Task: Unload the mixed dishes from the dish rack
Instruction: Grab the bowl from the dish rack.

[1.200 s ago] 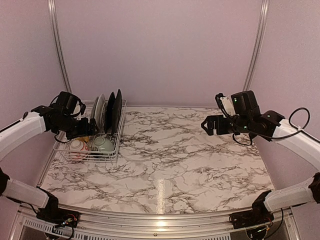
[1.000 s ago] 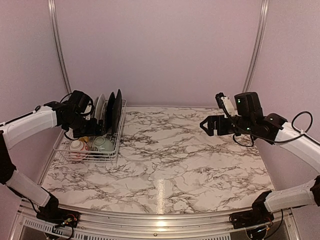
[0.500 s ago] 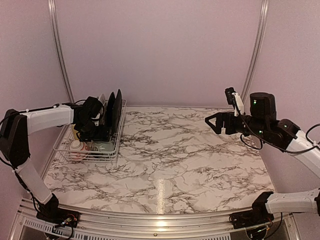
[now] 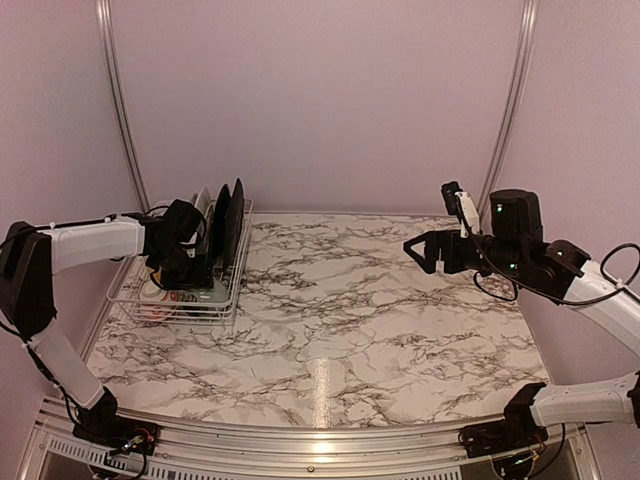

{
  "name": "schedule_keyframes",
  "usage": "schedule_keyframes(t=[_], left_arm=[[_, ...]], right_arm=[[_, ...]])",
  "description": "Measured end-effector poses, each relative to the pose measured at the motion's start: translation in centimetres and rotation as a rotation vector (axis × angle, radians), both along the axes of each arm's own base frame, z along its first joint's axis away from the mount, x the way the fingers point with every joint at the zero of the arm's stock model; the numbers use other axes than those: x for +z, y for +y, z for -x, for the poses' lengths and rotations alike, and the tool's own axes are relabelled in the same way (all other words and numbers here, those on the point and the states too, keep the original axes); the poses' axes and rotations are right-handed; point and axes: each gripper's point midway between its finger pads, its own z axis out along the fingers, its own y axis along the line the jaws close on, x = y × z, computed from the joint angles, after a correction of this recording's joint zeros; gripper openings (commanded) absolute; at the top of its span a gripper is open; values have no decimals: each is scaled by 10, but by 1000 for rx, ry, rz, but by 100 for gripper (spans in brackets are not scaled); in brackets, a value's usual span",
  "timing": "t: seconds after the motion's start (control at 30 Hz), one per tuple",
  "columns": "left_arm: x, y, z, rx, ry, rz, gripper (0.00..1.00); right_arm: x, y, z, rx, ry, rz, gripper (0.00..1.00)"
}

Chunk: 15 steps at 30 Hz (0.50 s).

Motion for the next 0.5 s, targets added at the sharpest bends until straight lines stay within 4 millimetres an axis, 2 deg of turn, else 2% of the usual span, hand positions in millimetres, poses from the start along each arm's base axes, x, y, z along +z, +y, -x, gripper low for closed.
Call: schedule_keyframes(t=[0.13, 0.23, 0.3, 0.4, 0.5], left_arm=[[3, 2, 1, 7, -12, -4, 68], [3, 3, 1, 10, -15, -6, 73], [3, 3, 1, 9, -17, -9, 73], [3, 3, 2, 10, -17, -12, 70], [3, 2, 1, 10, -21, -11, 61]], right_arm=[[-4, 5, -4, 5, 15, -8, 99], [-7, 7, -5, 9, 29, -13, 99], [-8, 9, -5, 12, 31, -19, 99], [-10, 10, -5, 14, 34, -25, 99], [-13, 10, -5, 13, 41, -27, 99]])
